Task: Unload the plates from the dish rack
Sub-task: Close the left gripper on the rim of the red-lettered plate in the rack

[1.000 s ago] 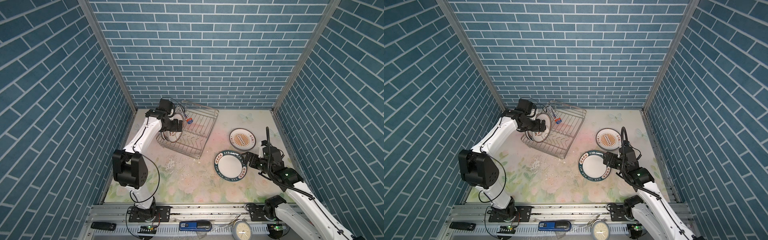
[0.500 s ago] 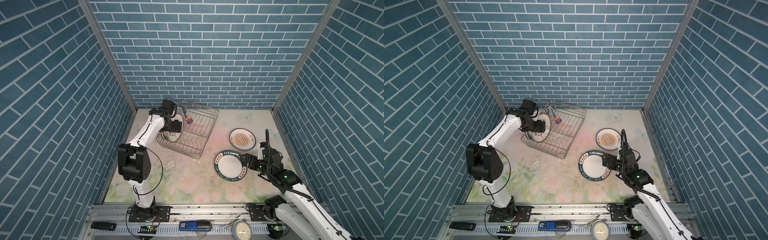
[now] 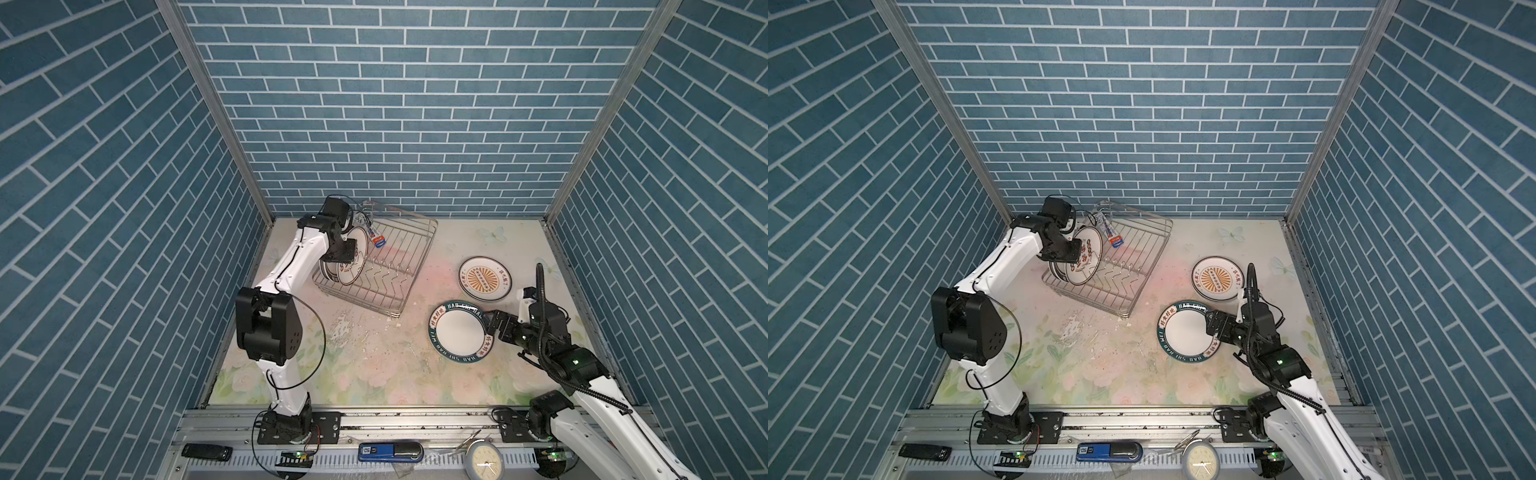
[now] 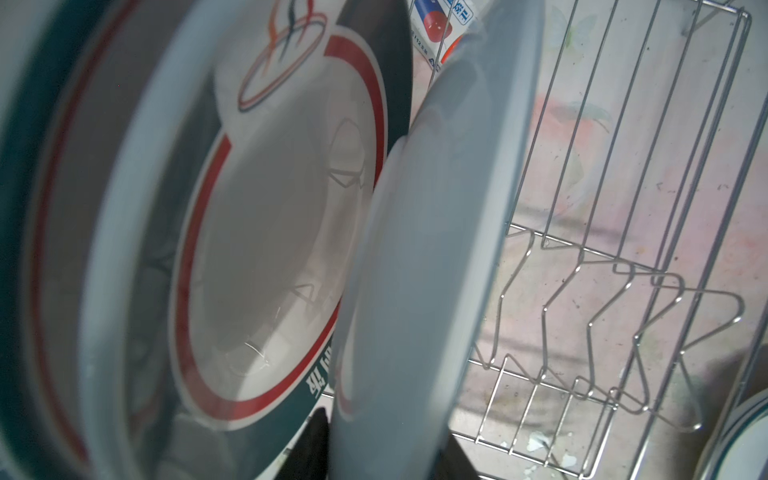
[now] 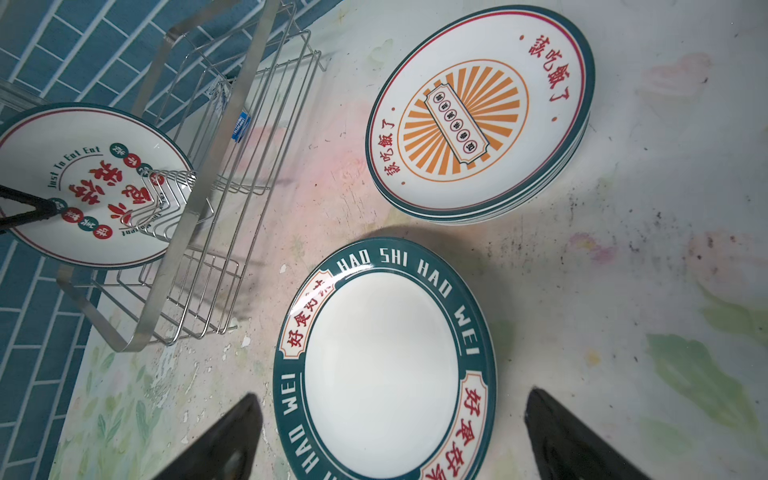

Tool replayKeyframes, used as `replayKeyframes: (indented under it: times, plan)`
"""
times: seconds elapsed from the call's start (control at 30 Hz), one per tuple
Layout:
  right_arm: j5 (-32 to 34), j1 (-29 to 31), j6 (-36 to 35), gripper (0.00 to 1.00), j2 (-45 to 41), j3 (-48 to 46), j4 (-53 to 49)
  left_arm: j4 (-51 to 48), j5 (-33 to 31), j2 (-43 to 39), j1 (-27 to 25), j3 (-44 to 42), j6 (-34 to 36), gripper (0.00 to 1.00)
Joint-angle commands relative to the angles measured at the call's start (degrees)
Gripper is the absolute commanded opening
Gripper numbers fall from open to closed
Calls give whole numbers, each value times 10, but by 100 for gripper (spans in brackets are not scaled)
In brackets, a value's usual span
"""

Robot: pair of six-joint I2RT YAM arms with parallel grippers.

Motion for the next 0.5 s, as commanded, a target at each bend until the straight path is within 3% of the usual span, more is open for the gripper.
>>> replayKeyframes:
  times: [0.0,0.47]
  plan:
    - [1,2,15,99,-5,-11,-5,-14,-11,9,-1,12,5,35]
    - [-3,3,12,99,-12,-13,-10,-14,-6,9,-1,8,13,18]
